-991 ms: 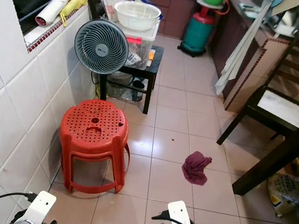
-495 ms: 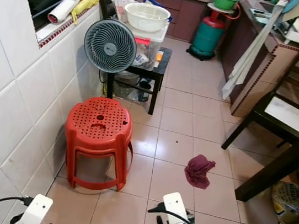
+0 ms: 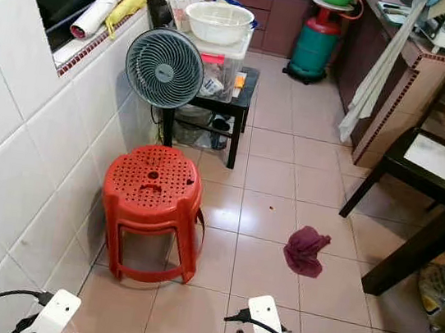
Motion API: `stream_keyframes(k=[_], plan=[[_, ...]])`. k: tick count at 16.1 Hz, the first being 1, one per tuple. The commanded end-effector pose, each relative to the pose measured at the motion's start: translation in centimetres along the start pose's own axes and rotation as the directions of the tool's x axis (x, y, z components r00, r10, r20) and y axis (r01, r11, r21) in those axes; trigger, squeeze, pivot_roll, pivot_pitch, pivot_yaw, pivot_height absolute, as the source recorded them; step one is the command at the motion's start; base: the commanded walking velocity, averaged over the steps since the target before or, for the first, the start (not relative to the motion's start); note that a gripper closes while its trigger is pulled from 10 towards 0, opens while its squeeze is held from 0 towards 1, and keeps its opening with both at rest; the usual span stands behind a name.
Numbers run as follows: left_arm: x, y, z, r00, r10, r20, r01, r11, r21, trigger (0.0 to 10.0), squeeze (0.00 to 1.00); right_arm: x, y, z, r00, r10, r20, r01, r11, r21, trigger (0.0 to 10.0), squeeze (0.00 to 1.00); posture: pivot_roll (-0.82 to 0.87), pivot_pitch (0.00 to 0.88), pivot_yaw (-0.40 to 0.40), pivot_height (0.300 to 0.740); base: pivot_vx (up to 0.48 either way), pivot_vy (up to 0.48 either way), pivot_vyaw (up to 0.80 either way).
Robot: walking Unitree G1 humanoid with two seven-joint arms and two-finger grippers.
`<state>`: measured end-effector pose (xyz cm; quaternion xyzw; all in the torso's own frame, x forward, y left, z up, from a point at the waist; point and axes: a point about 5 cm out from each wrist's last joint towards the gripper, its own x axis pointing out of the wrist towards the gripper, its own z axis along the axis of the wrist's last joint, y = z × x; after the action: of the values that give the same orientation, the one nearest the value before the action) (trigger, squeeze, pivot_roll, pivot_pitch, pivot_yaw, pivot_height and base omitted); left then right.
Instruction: Setting the table
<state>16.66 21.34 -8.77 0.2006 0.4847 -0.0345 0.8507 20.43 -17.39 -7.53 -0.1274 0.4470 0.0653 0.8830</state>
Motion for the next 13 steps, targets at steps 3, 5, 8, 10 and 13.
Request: stream_keyframes(k=[3,5,8,10,13], plan=[[0.0,0.0,0.1,1.000,-0.009,0.003,0.009,0.999,0.032,10.0,0.00,-0.1,0.0,-0.9,0.999,-0.026,-0.030,0.029,0.995,0.094,10.0,0.00,-0.09,0.000,0.031,0.740,0.000,0.000,0.00],[-0.1,-0.1,-0.6,1.000,0.014,-0.021,-0.018,0.983,-0.182,10.0,0.00,-0.2,0.0,-1.5,0.998,-0.046,-0.051,0.058,0.958,0.282,10.0,0.00,-0.10,0.000,0.040,0.740,0.000,0.000,0.00],[-0.1,-0.2,-0.6,1.000,0.022,-0.008,-0.023,0.959,-0.284,10.0,0.00,-0.1,-0.3,-0.6,0.999,-0.049,-0.019,0.053,0.941,0.334,10.0,0.00,-0.11,0.000,0.036,0.740,0.000,0.000,0.00],[-0.1,-0.3,-0.3,1.000,0.011,0.012,-0.007,0.958,-0.285,10.0,0.00,0.1,-0.6,0.8,0.999,-0.047,0.021,0.038,0.951,0.307,10.0,0.00,-0.10,0.000,0.028,0.740,0.000,0.000,0.00],[-0.1,-0.4,0.0,0.999,0.000,0.037,0.010,0.959,-0.282,10.0,0.00,0.3,-0.6,2.2,0.997,-0.046,0.055,0.026,0.947,0.320,10.0,0.00,-0.09,0.000,0.023,0.740,0.000,0.000,0.00]])
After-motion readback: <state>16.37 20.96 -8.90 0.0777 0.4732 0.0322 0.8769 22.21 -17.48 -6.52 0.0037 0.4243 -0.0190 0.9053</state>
